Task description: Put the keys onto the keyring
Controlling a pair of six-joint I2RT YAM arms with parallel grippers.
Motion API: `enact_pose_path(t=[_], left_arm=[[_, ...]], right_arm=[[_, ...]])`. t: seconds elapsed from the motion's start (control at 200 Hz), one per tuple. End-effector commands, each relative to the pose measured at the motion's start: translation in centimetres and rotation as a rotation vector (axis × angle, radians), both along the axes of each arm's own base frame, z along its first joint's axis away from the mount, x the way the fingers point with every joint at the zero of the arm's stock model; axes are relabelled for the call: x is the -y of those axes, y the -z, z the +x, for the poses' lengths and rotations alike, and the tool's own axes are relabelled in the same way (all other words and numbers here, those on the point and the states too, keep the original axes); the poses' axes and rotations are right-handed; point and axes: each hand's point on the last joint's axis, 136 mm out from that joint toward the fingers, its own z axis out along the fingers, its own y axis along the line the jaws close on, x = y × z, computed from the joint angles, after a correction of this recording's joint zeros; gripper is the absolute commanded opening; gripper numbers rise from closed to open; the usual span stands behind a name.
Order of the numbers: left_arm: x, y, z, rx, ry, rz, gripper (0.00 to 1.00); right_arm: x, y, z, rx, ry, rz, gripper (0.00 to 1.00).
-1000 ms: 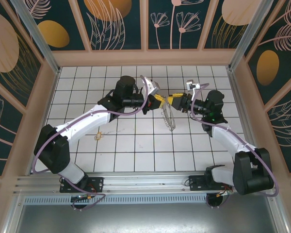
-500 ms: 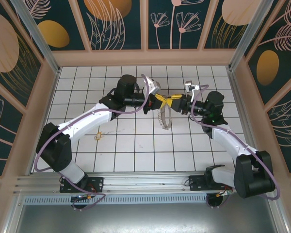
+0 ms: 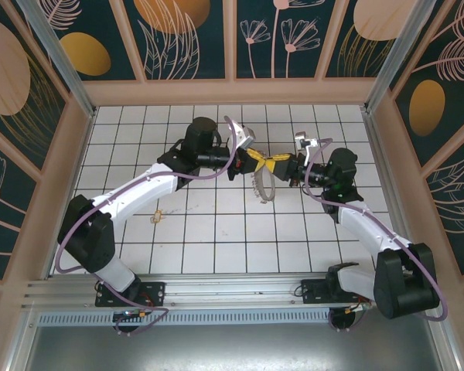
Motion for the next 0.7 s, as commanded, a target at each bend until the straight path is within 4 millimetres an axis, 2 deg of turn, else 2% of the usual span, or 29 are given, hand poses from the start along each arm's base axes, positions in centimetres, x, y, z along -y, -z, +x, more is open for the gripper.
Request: enact_pose_path(t=[0.0,0.38,0.525,0.636,0.696], left_arm=[[0.4,-1.8,0.1,0.024,0.033,-0.043,0.0],[0.7,-1.3,-0.3,-0.009,0.075,-0.031,0.0],[0.8,-1.0,-0.5,-0.022,0.09,-0.025,0.0],[0.8,-0.9,-0.7,-0.031,0.101,-0.024,0.0],[0.9,-0.7,-0.7,-0.036,0.106,-0.022,0.0]], right_arm=[[-0.6,-1.1,-1.2,0.06,-0.048,0.005,0.16],[-1.0,-2.1,-1.0,0.082,-0.059,0.01,0.03],[-1.2,-2.2,-0.9,0.085,-0.062,0.007,0.09],[-1.3,-2.4,-0.6,0.086,-0.057,0.007,0.19],[-1.3,-2.3,-0.5,0.082,-0.058,0.006,0.2]])
